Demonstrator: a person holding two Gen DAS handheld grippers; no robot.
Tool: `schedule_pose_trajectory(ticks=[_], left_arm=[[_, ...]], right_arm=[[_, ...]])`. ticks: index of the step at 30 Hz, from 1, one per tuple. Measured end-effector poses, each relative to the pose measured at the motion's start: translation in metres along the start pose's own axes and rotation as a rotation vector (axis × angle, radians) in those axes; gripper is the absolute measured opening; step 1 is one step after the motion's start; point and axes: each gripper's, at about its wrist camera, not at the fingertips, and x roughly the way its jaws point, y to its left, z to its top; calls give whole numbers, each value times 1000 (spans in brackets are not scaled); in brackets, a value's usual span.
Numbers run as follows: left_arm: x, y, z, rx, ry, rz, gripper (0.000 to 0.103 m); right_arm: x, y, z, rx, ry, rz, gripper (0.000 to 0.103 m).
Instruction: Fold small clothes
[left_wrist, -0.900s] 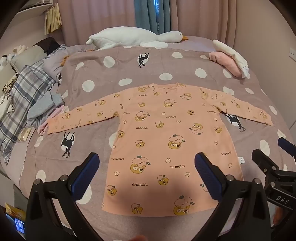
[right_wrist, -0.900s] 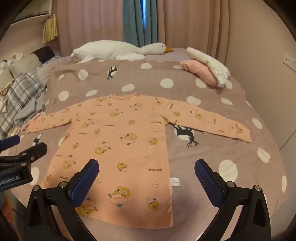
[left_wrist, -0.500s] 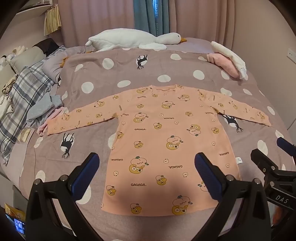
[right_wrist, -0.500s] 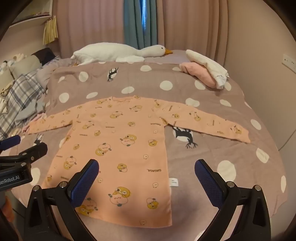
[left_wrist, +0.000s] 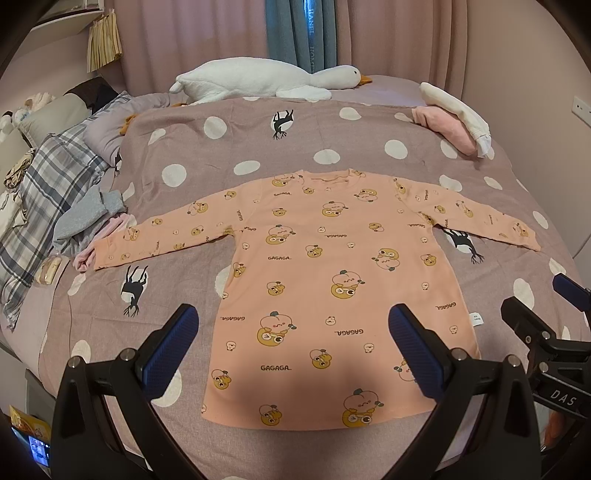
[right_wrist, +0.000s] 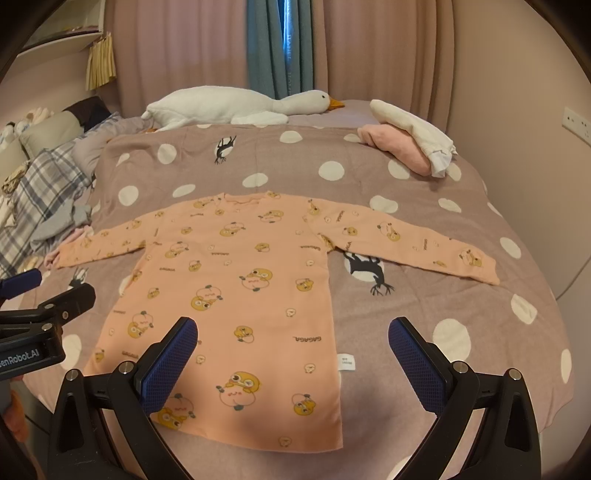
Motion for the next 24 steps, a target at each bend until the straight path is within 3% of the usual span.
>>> schedule_pose_trajectory(ticks=[24], left_arm=[[0,-1,-1,0,0,-3,103]], right_arm=[[-2,-1,0,0,-4,1,102]])
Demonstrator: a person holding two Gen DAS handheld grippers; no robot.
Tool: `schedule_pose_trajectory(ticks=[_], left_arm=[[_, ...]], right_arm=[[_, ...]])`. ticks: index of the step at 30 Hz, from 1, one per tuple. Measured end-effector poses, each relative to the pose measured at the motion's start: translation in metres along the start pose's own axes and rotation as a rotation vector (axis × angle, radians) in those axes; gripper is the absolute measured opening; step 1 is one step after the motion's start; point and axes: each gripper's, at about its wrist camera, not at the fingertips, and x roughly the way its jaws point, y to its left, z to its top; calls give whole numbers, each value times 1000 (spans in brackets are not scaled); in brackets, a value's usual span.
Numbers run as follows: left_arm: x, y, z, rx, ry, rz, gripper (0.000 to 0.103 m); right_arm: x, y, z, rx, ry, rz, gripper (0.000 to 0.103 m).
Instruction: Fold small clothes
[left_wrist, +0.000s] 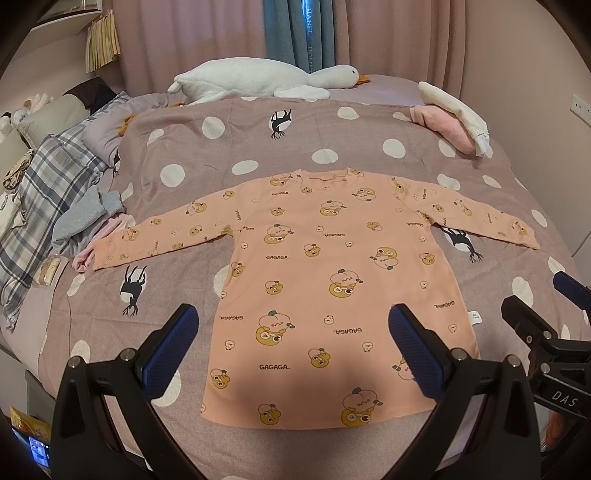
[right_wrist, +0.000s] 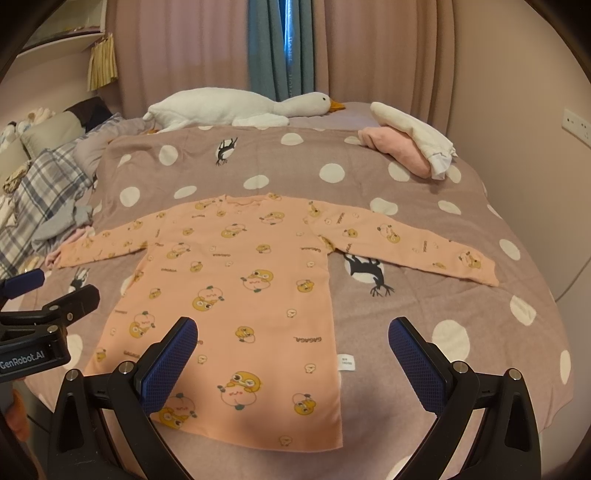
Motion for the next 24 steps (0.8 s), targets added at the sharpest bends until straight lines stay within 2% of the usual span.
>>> schedule_pose_trajectory(ticks=[24], left_arm=[[1,0,-2,4,1,2,103]], right_arm=[[1,0,-1,0,-4,1,102]])
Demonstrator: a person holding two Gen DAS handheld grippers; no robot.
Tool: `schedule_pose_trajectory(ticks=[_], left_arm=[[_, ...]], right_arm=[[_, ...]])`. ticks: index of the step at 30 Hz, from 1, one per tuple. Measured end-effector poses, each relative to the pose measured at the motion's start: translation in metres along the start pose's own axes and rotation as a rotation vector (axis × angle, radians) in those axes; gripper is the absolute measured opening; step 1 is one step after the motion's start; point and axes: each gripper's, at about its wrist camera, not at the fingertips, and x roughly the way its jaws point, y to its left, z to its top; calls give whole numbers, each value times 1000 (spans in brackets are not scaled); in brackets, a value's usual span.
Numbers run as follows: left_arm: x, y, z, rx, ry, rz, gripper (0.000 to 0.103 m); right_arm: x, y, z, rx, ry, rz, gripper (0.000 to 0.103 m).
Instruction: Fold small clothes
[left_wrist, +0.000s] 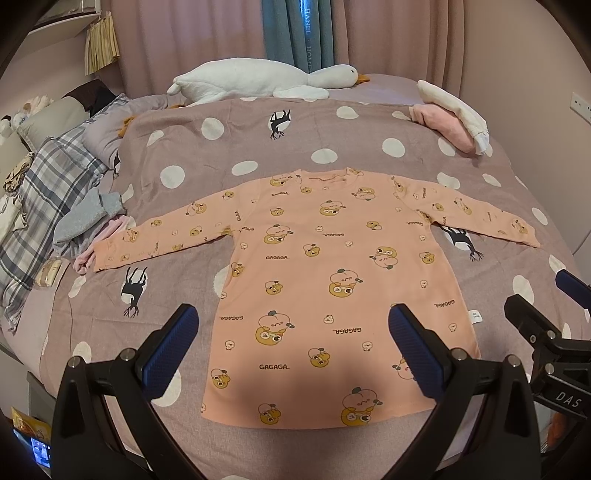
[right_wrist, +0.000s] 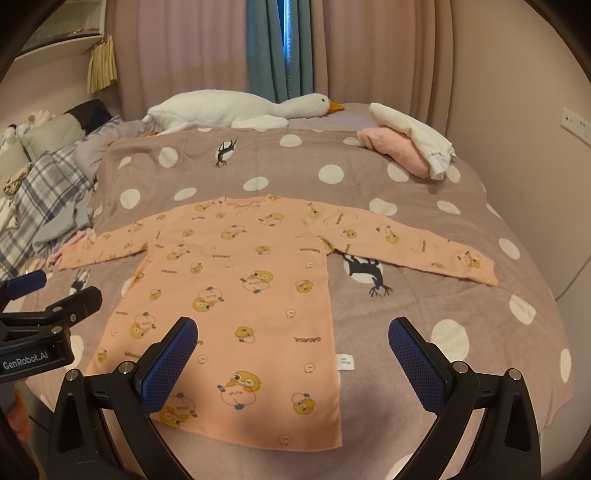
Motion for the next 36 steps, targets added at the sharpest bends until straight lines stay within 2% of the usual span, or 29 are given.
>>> schedule_pose_trajectory(ticks=[23,30,36], left_arm=[[2,-1,-1,5,4,3,103],[27,7,-8,-21,78,-12,103],[43,14,-10,-61,114,-41,103]], right_arm=[[-4,0,1,2,0,-4,102],[14,-15,-6,48,85,21,102],[19,-24,-14,84,81,74,102]])
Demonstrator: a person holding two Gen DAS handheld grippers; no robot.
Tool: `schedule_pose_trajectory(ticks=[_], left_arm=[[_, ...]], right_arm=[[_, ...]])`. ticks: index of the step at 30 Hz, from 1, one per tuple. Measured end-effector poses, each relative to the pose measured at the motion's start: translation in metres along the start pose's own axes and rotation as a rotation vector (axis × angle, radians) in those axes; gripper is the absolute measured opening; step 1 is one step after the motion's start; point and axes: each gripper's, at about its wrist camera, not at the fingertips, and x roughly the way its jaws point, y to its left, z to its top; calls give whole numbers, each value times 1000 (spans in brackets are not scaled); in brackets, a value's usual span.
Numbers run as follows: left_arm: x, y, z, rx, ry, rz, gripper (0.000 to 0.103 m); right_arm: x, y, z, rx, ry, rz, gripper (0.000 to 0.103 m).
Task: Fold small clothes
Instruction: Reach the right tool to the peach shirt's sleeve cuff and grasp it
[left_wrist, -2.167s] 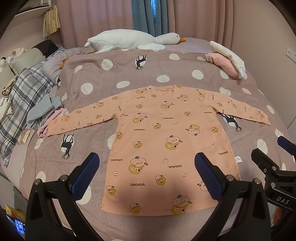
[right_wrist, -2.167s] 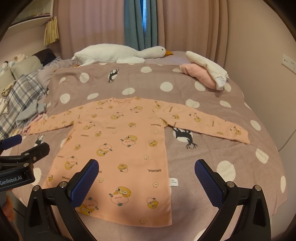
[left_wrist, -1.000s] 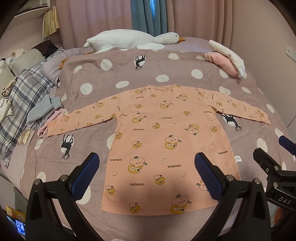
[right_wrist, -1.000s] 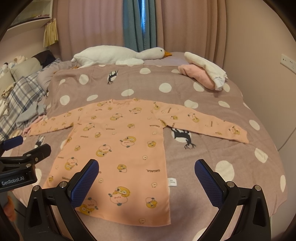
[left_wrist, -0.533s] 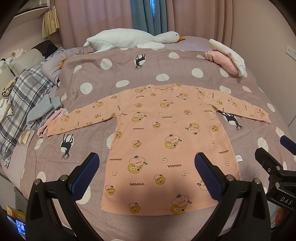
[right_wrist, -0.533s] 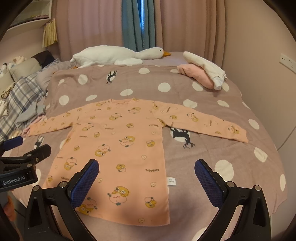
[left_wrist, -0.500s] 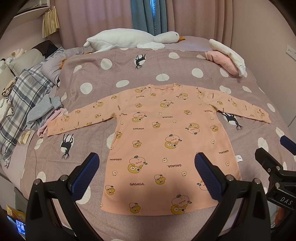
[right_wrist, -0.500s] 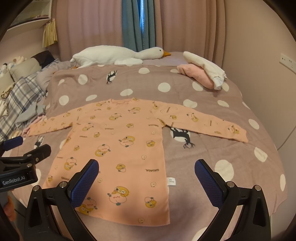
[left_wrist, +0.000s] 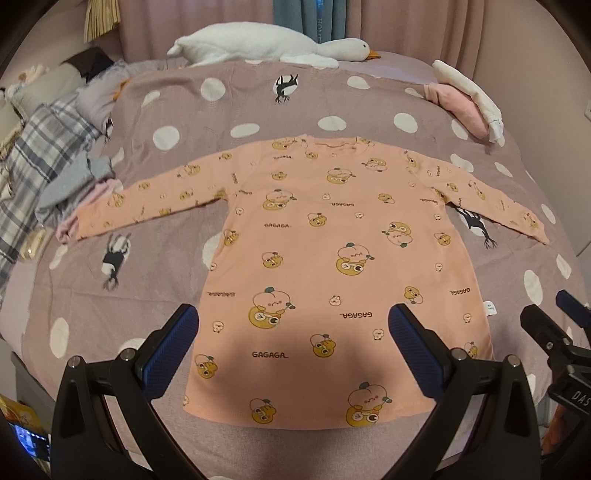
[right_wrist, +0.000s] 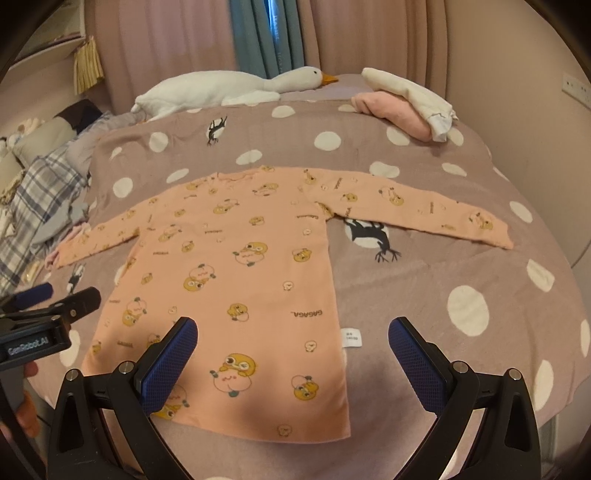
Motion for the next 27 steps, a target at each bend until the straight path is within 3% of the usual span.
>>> schedule_pose_trajectory(ticks=[3,7,9,12,16,25,27], left_arm=[[7,5,1,-35,29,-90,103],[24,17,1,-161,102,-335,103],[37,25,1,-243,136,-419,103],[52,26,4,-304,159,-443,103],[64,20,13,-323,172,-458,103],[90,5,39,-312,185,-442,102],[95,3,46,-324,182,-443,102]], right_arm=[[8,-11,-1,61,-1,102,102],[24,-48,-5,247,-13,269,102],[34,-75,-9,376,-22,329,102],[48,-121,-15,578,-53,384,102],[63,-174,-17,754,-101,355,102],[99,-233,20,823,-144,182,102],[112,-244,31,829,-159,173,97]])
